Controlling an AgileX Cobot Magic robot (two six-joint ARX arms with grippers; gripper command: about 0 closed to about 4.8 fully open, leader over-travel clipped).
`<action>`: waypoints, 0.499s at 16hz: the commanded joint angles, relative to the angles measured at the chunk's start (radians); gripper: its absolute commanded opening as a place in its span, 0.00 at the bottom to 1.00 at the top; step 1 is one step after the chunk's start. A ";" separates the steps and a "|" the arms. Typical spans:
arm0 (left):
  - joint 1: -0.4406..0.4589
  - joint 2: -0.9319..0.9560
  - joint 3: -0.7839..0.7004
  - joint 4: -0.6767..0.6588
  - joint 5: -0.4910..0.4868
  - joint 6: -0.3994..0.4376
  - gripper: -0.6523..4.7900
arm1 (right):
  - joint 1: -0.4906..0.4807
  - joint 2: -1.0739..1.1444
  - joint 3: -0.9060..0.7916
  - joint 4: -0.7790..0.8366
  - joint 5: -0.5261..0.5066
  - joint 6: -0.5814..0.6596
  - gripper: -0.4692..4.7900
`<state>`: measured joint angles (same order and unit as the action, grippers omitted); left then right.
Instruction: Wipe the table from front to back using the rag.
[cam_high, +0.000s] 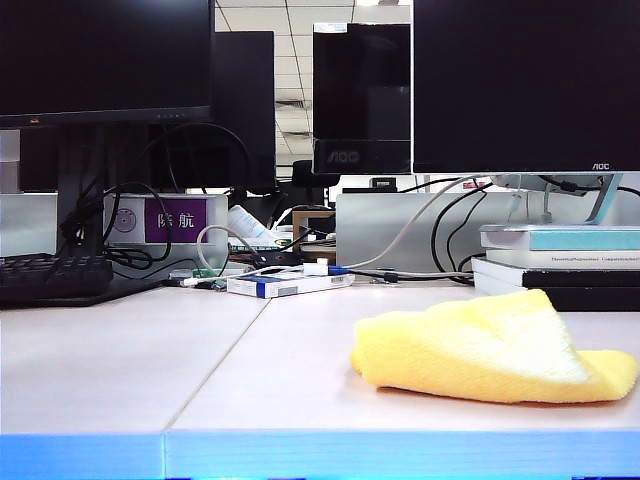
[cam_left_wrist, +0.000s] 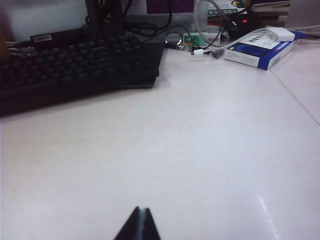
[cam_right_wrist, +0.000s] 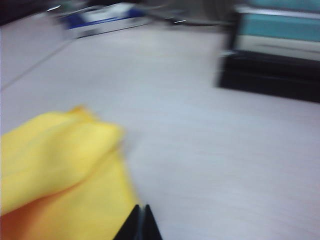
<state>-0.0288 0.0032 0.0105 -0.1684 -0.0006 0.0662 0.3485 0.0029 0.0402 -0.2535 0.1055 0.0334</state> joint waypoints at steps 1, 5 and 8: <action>-0.002 -0.002 -0.003 -0.017 0.001 -0.003 0.12 | -0.151 -0.001 -0.031 0.070 -0.042 0.000 0.09; -0.002 -0.002 -0.003 -0.017 0.001 -0.003 0.12 | -0.237 -0.001 -0.039 0.078 -0.125 0.068 0.09; -0.002 -0.002 -0.003 -0.017 0.001 -0.003 0.12 | -0.237 -0.001 -0.039 0.080 -0.125 0.095 0.09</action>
<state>-0.0288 0.0032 0.0105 -0.1684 -0.0006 0.0662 0.1116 0.0029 0.0082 -0.1768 -0.0193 0.1200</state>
